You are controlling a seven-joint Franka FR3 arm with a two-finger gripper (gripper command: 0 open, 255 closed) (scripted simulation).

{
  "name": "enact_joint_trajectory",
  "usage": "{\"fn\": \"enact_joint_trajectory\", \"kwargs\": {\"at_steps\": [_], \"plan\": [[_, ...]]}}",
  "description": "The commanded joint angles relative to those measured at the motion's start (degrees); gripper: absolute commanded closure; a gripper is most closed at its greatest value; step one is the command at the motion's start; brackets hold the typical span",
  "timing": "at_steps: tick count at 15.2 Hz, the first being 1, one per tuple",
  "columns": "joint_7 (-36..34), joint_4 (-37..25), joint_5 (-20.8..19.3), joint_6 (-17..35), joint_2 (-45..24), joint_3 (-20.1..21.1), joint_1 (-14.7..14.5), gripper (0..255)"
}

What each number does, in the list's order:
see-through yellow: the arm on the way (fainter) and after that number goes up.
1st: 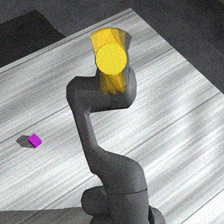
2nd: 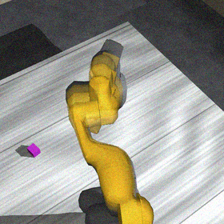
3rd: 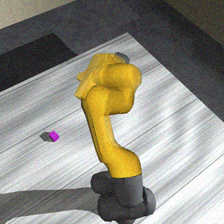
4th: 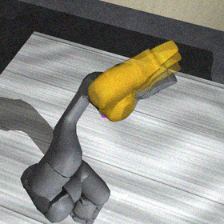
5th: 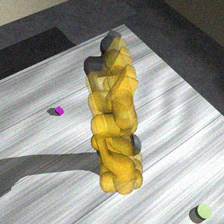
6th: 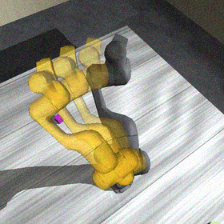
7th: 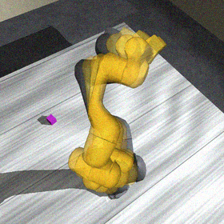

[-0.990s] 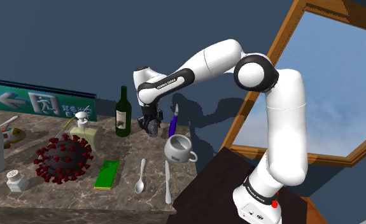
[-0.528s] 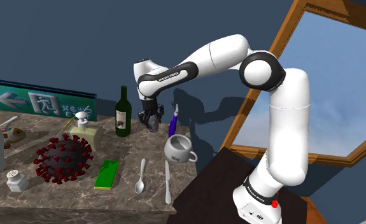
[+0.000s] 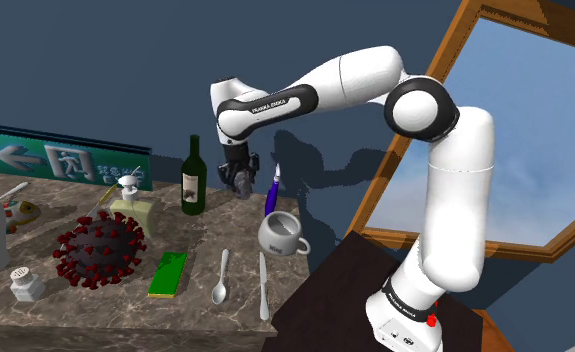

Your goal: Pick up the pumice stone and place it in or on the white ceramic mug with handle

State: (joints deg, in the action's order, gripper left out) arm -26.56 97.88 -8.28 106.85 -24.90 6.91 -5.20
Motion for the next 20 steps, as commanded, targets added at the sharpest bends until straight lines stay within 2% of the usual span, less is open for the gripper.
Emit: {"fn": "enact_joint_trajectory", "kwargs": {"at_steps": [1,3,11,19,20], "plan": [[0.18,-0.33,0.14,-1.18,0.85,0.05,0.05,255],[0.28,-0.7,0.21,-1.94,1.25,0.08,0.05,255],[2.6,23.33,1.45,4.76,18.98,-0.36,2.42,255],[6.4,43.94,2.19,7.12,37.73,-2.12,3.98,255],[6.27,44.31,2.1,7.96,37.25,-2.13,3.98,255]]}}
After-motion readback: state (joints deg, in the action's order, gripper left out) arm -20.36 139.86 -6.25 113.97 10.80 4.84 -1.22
